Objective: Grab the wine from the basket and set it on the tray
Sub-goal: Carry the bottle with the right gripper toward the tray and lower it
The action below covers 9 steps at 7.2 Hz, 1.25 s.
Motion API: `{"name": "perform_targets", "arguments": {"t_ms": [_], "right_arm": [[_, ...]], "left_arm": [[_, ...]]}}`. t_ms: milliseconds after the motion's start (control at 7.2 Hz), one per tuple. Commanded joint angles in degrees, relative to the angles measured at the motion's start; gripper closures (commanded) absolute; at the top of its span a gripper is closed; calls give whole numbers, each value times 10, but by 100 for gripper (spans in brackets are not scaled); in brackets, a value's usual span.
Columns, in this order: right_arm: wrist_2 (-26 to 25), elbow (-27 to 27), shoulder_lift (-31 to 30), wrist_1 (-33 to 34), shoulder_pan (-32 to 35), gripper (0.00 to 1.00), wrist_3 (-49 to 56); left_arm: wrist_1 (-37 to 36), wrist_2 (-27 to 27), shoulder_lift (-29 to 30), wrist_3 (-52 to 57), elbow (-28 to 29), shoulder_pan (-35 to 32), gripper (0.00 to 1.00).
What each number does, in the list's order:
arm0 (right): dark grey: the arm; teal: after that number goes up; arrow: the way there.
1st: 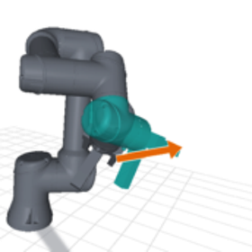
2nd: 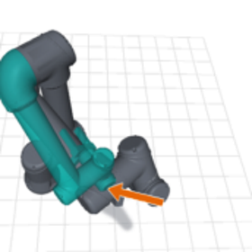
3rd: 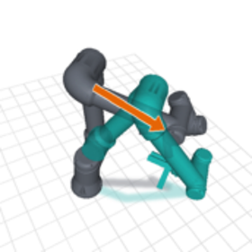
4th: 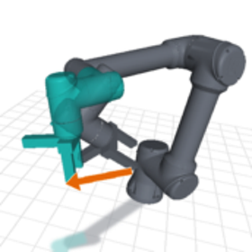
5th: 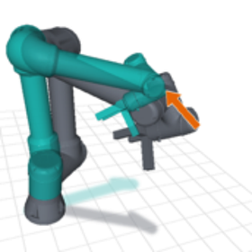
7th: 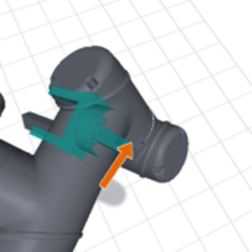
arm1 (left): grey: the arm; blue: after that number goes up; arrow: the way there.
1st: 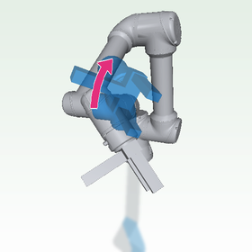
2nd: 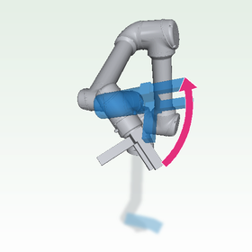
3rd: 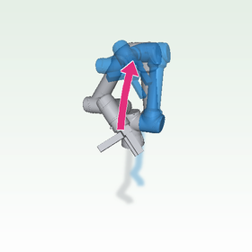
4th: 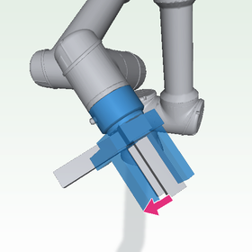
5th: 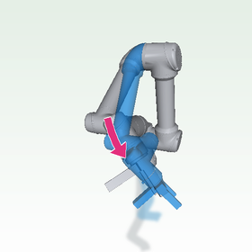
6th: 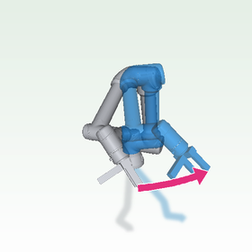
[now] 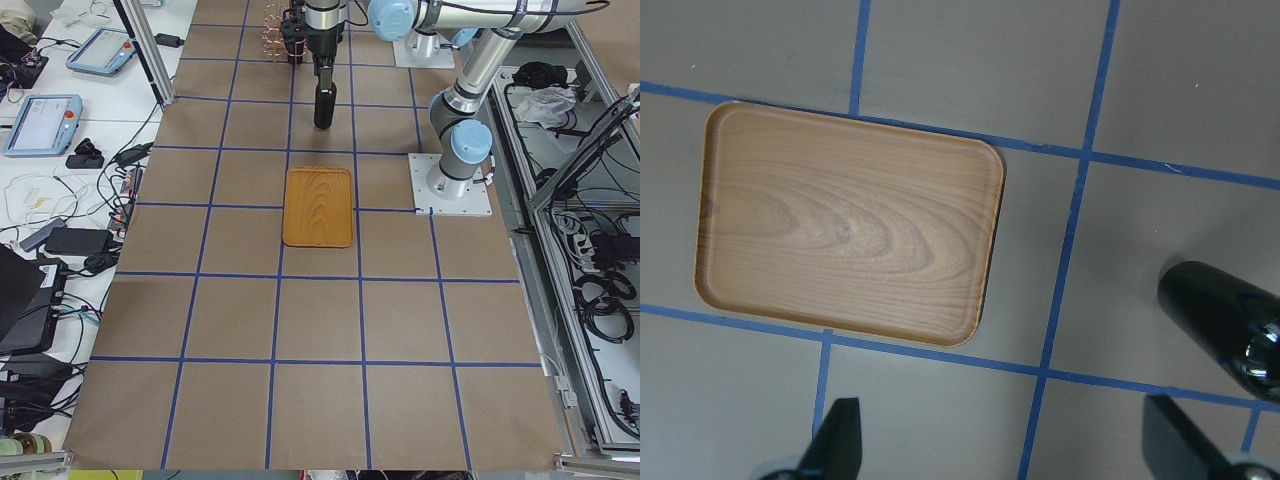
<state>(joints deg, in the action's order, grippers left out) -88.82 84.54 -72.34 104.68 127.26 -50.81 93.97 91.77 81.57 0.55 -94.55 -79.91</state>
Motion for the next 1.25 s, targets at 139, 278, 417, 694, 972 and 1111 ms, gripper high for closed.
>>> {"name": "perform_targets", "arguments": {"t_ms": [139,278,417,694,972,1111], "right_arm": [[-1,1,-14,-41,13,77,-27],[-1,16,-31,-50,15,77,-23],[-2,43,-42,-44,15,77,-23],[-1,77,-61,-41,16,77,-19],[-2,74,-62,-24,16,77,-18],[0,74,-62,-21,15,77,-22]], "left_arm": [[5,2,-1,0,0,1,0],[7,2,1,0,1,2,0],[7,2,3,0,0,2,0],[-1,-2,5,0,0,2,0],[1,-4,9,-1,0,2,0],[1,1,9,0,0,3,0]]}}
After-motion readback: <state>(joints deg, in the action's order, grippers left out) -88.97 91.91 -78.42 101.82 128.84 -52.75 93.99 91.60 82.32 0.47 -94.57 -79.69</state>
